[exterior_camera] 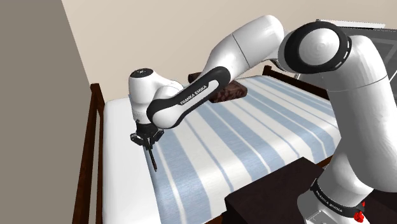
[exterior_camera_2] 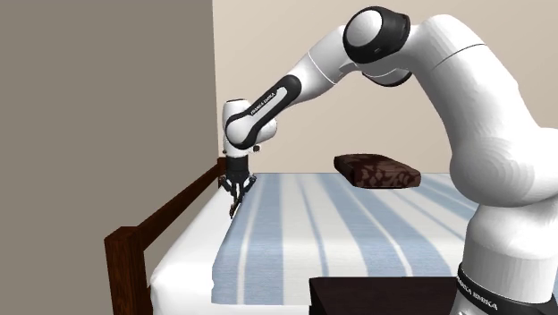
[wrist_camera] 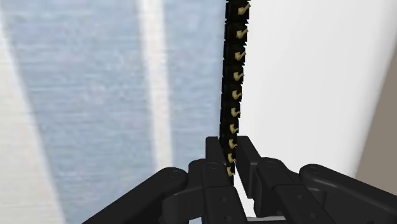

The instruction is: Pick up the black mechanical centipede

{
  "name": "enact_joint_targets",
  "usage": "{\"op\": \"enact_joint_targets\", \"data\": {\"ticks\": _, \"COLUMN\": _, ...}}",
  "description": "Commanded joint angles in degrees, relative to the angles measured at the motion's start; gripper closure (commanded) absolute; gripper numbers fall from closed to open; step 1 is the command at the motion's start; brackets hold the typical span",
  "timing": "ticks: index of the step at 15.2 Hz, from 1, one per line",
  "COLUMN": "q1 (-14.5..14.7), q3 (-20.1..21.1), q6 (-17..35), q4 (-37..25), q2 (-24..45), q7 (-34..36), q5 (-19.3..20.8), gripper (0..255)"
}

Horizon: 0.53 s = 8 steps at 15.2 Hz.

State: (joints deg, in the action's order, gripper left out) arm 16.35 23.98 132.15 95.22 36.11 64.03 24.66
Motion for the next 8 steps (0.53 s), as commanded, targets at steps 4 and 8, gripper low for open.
{"op": "enact_joint_targets", "data": {"ticks": 4, "q1": -0.54, "q3": 0.86, "q6": -2.49, "q4": -0.55, "q2": -2.05, "q7": -0.93, "q5": -1.21, "gripper": 255}}
{"op": "enact_joint_targets", "data": {"ticks": 8, "q1": -0.74, "q3": 1.22, "q6": -3.63, "q4": -0.89, "q2": -2.93, "q7": -1.34, "q5": -1.74, "gripper": 255}}
